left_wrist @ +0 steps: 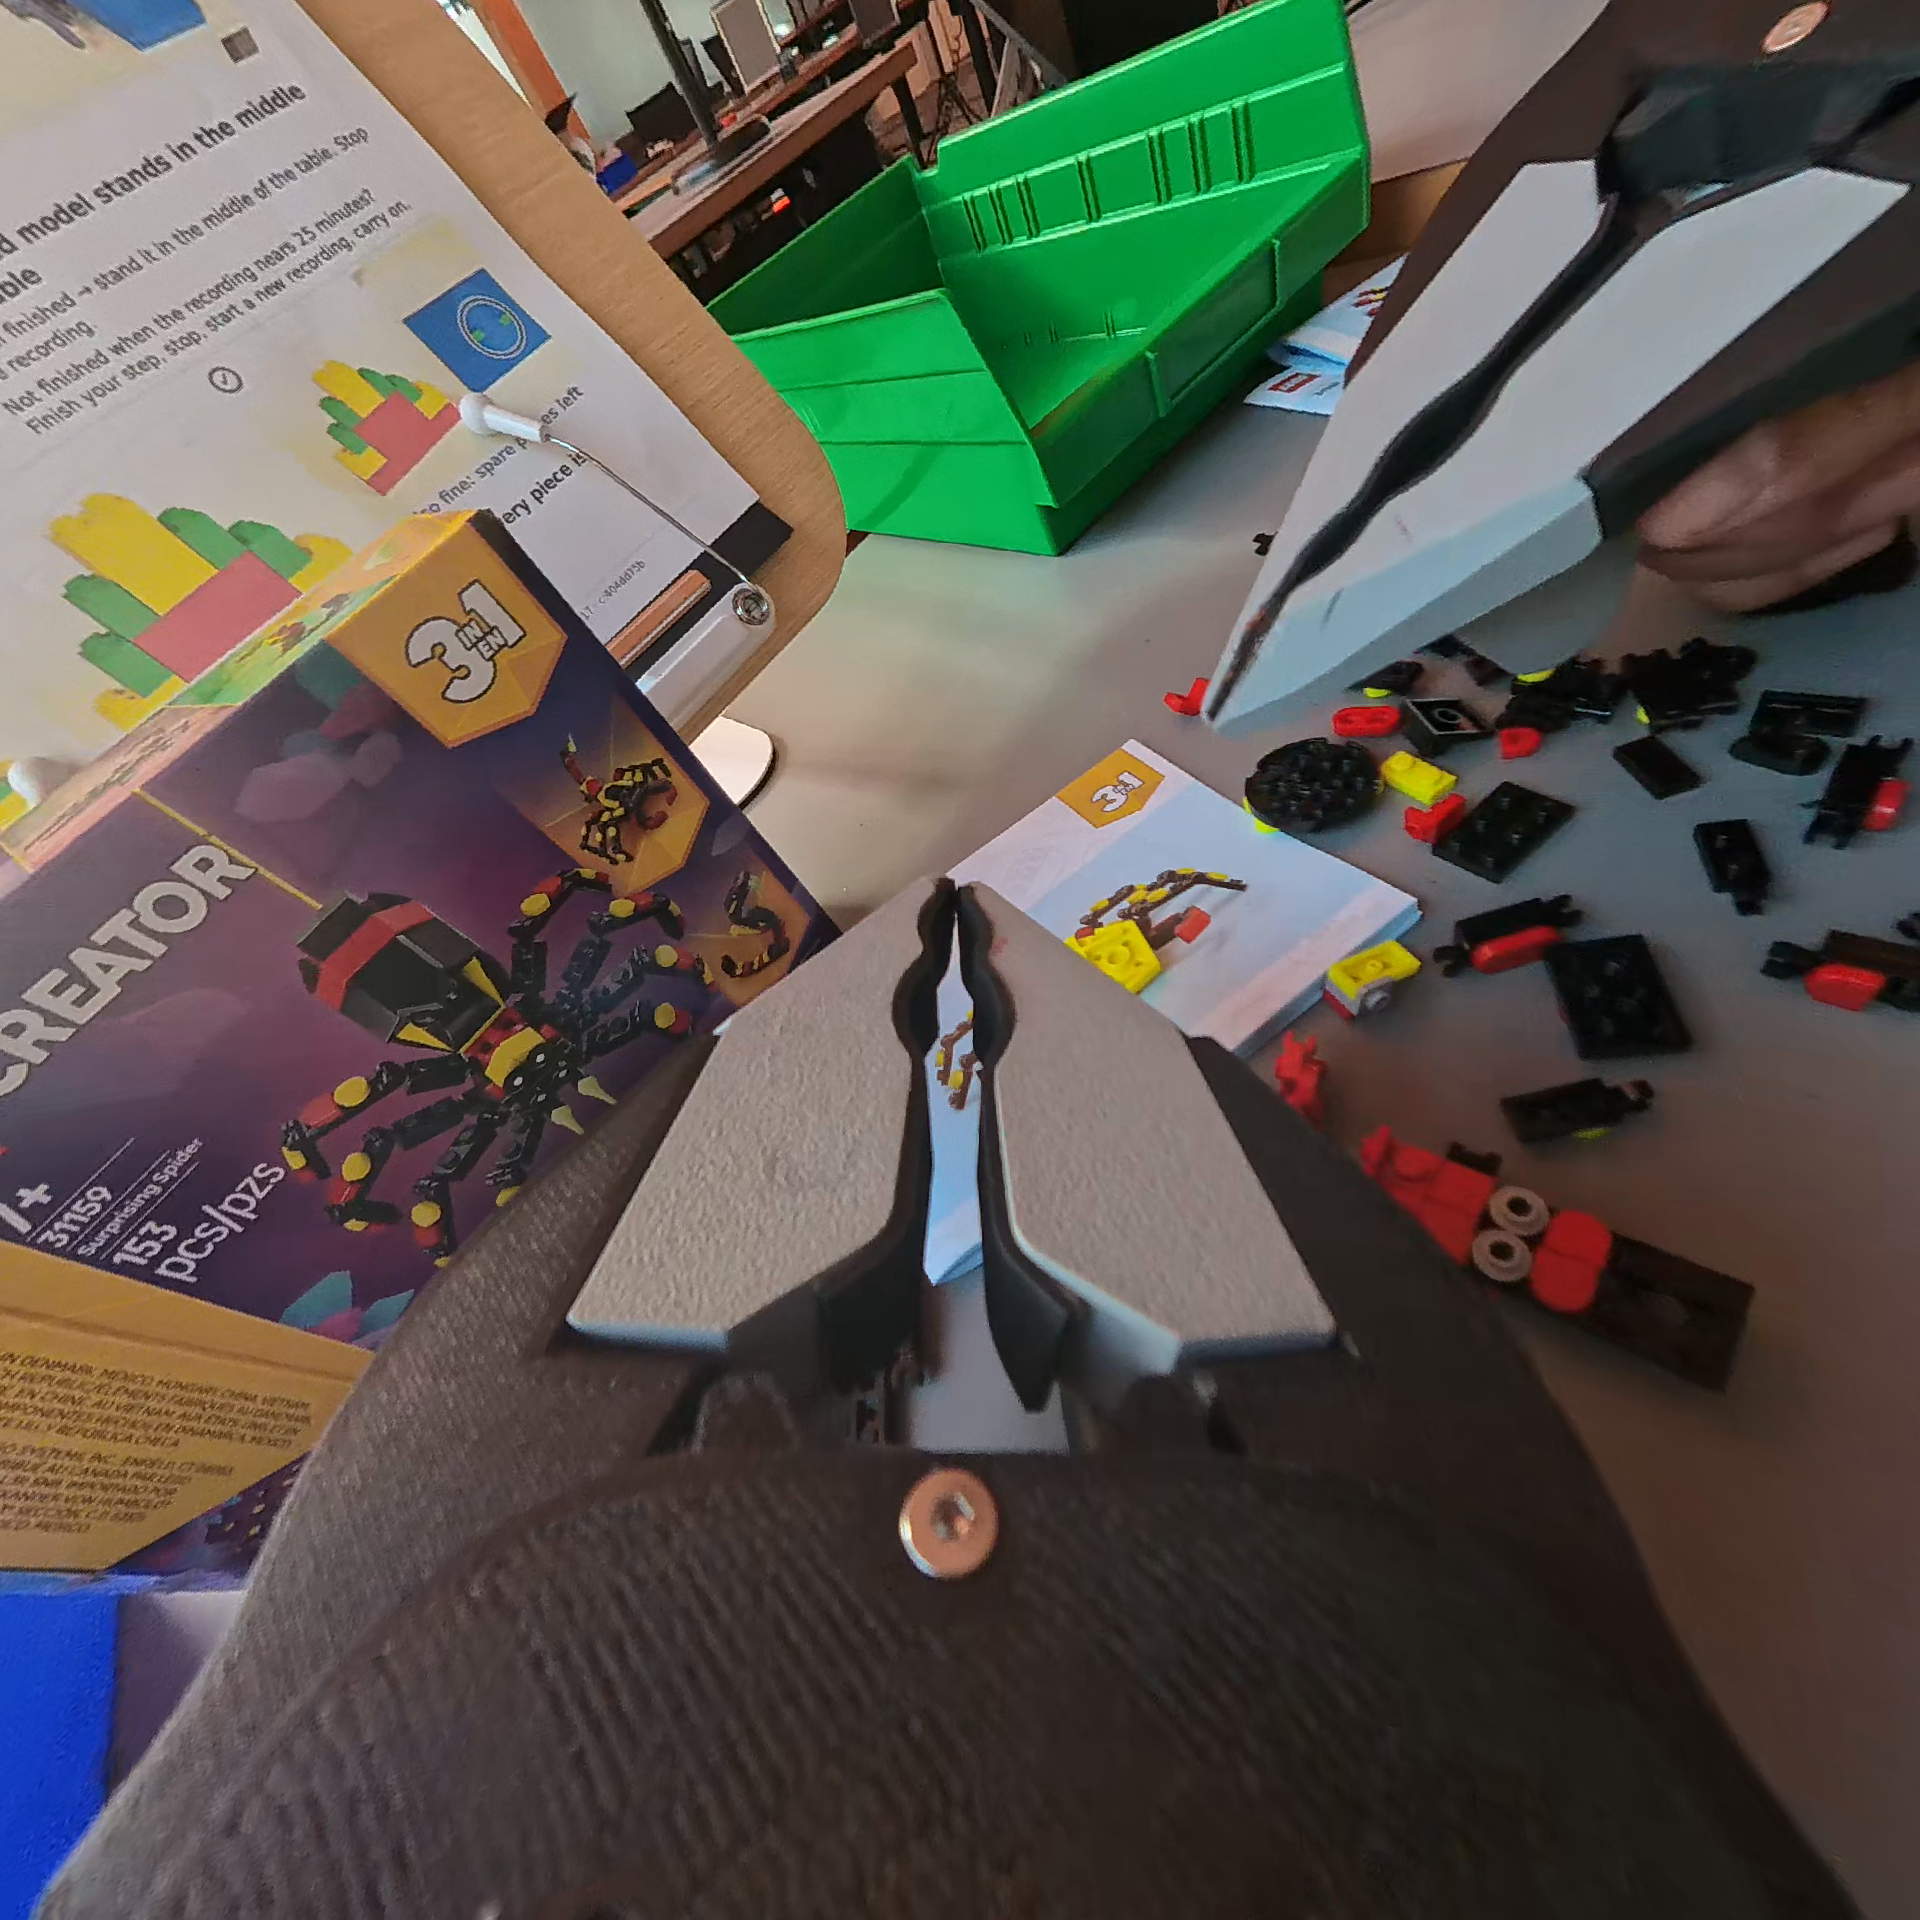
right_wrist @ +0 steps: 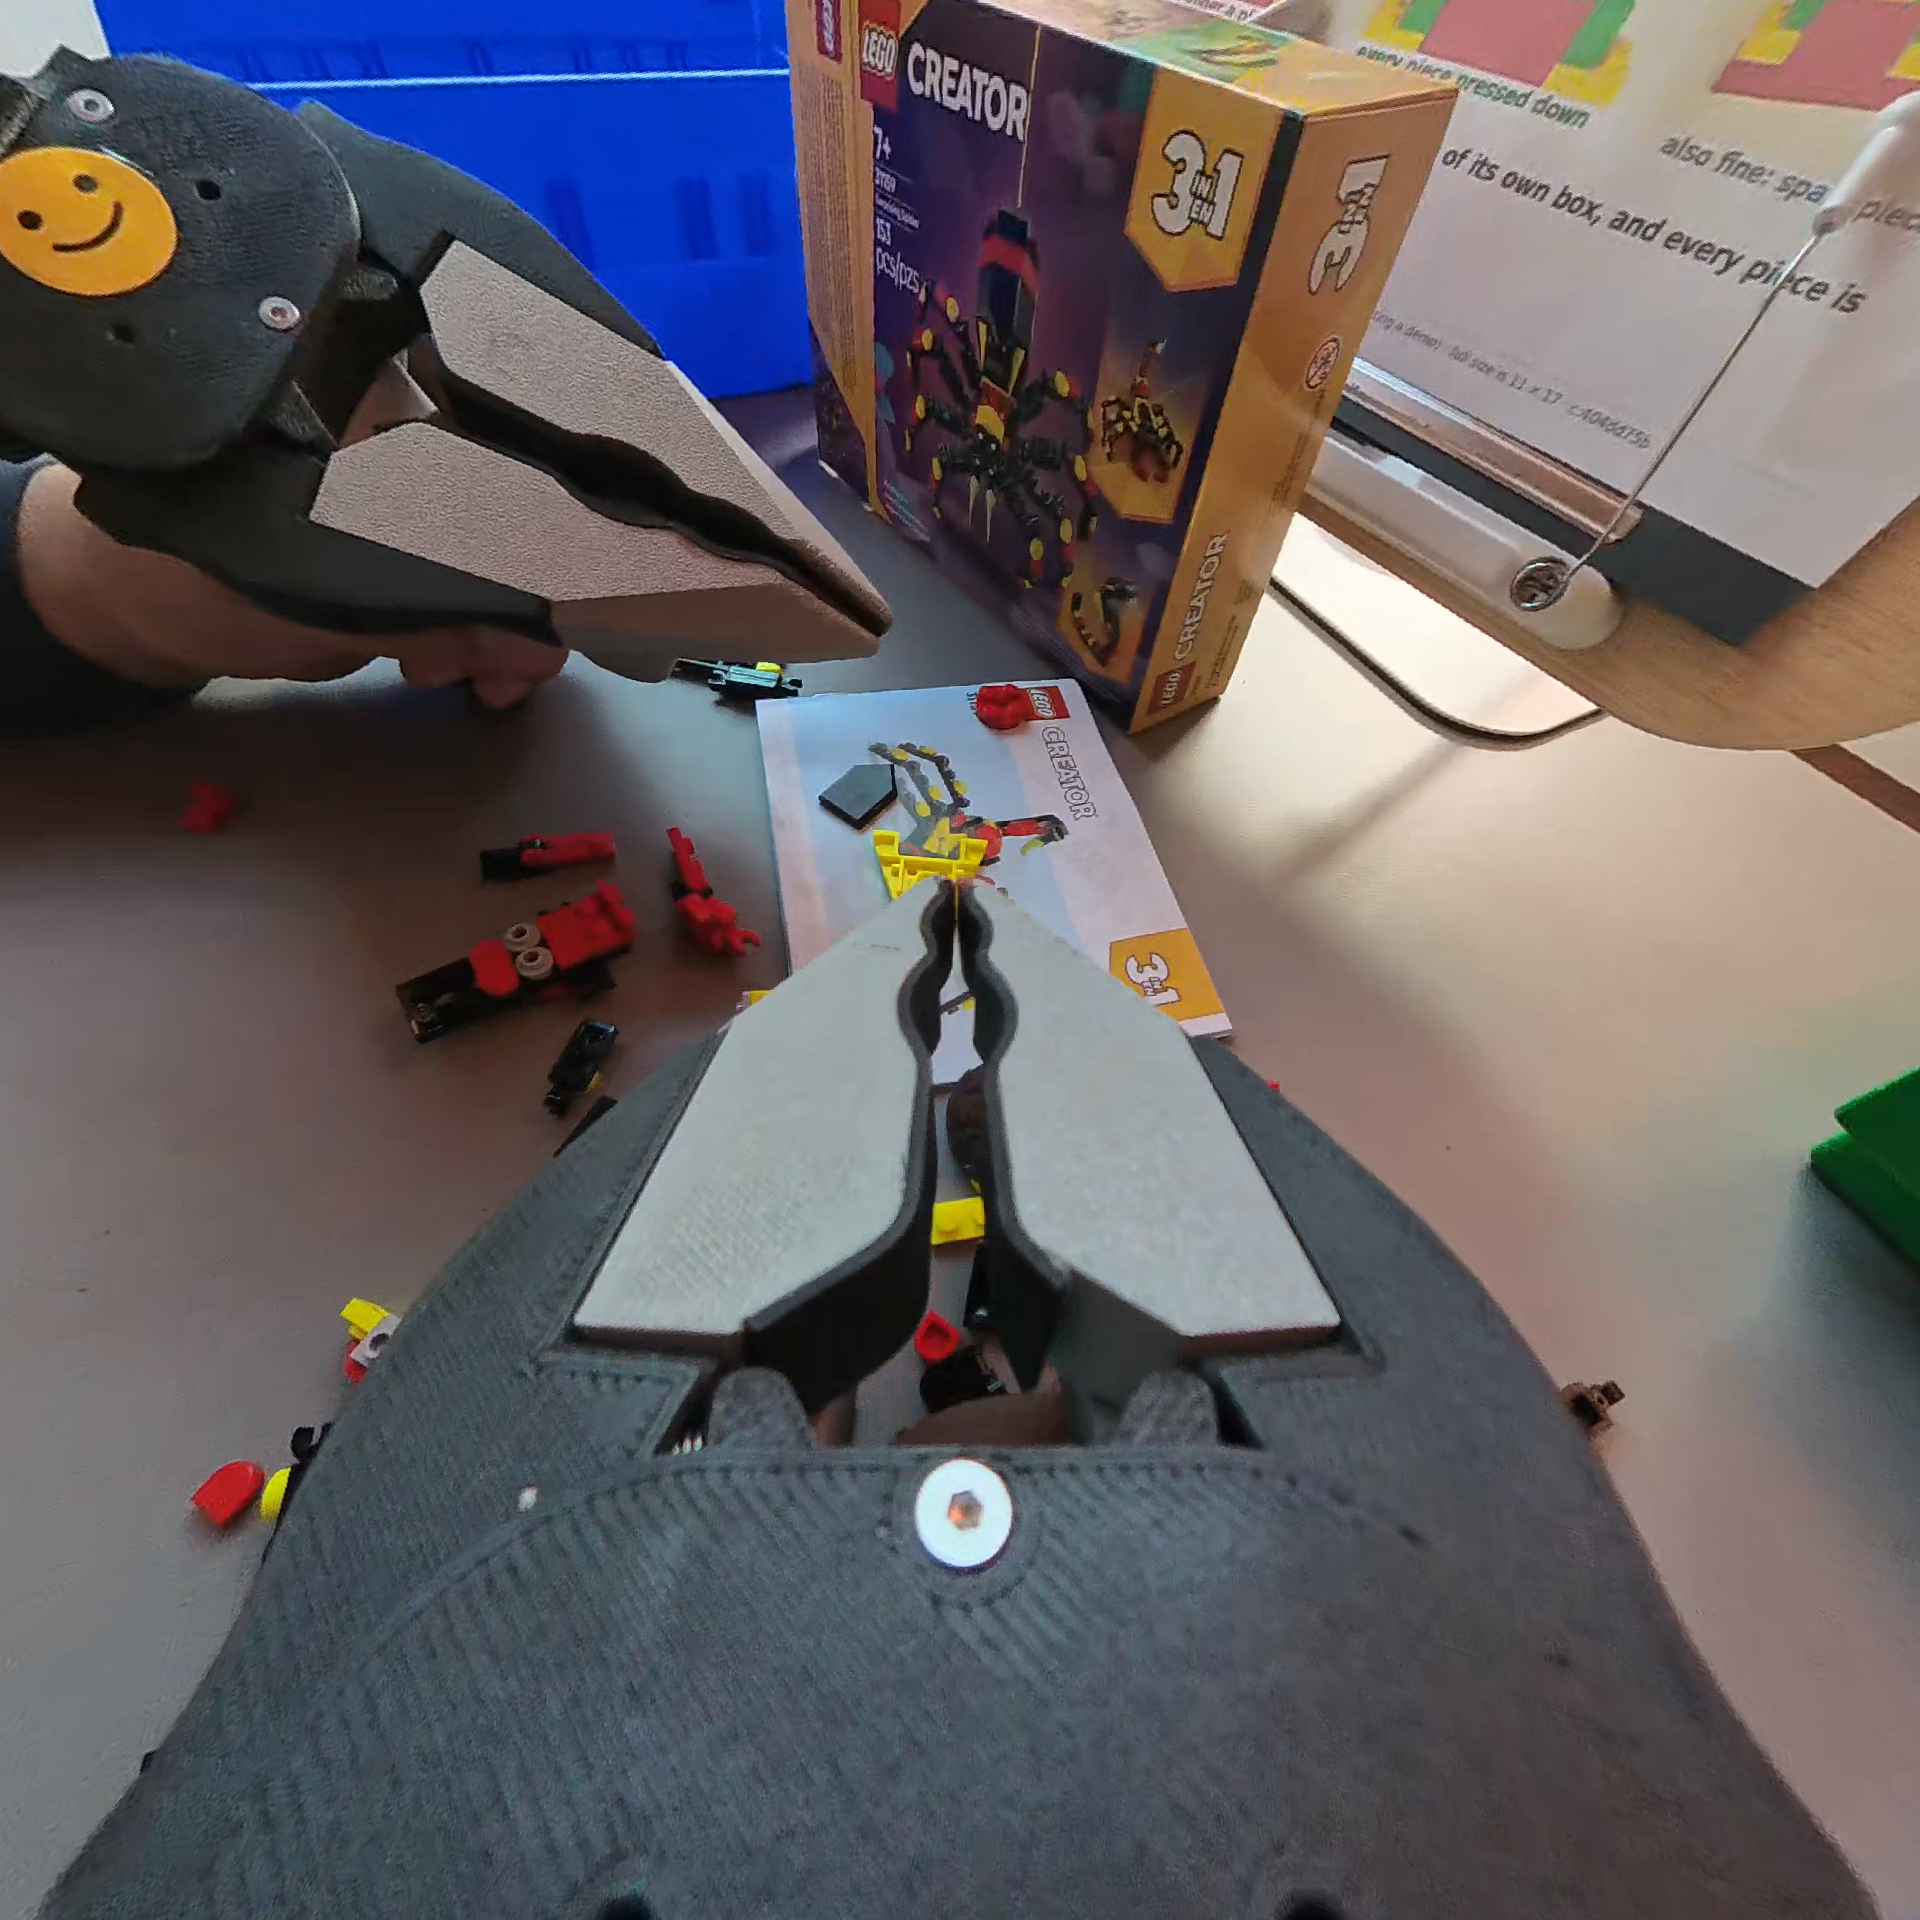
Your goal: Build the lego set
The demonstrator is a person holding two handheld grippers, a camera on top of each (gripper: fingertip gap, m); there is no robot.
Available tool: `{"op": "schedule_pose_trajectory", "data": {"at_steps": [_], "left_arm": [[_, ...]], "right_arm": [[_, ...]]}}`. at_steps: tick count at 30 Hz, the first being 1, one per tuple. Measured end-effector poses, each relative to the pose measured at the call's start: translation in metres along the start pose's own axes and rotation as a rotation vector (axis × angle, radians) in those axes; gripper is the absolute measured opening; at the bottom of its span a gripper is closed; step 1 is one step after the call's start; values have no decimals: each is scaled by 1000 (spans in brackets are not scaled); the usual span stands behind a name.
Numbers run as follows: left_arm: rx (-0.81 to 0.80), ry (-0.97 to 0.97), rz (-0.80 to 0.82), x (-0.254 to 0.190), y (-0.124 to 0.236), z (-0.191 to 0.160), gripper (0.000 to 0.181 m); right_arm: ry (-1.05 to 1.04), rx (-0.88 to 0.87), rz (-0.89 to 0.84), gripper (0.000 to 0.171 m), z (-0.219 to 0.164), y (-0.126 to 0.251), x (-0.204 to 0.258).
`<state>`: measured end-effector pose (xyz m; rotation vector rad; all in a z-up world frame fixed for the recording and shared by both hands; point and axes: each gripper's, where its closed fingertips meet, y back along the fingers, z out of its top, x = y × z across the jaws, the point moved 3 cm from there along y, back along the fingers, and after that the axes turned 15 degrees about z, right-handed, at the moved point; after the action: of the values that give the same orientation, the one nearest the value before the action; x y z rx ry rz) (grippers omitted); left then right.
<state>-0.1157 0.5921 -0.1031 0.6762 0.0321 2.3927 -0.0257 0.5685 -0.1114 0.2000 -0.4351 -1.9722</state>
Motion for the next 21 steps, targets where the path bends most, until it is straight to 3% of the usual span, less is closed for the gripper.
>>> {"op": "schedule_pose_trajectory", "data": {"at_steps": [1, 10, 21], "left_arm": [[0, 2, 0, 0, 0, 0, 0], [3, -2, 1, 0, 0, -1, 0], [-6, -11, 5, 0, 1, 0, 0]], "right_arm": [[0, 0, 3, 0, 0, 0, 0], [22, 74, 37, 25, -6, -8, 5], [53, 126, 58, 39, -11, -14, 10]]}}
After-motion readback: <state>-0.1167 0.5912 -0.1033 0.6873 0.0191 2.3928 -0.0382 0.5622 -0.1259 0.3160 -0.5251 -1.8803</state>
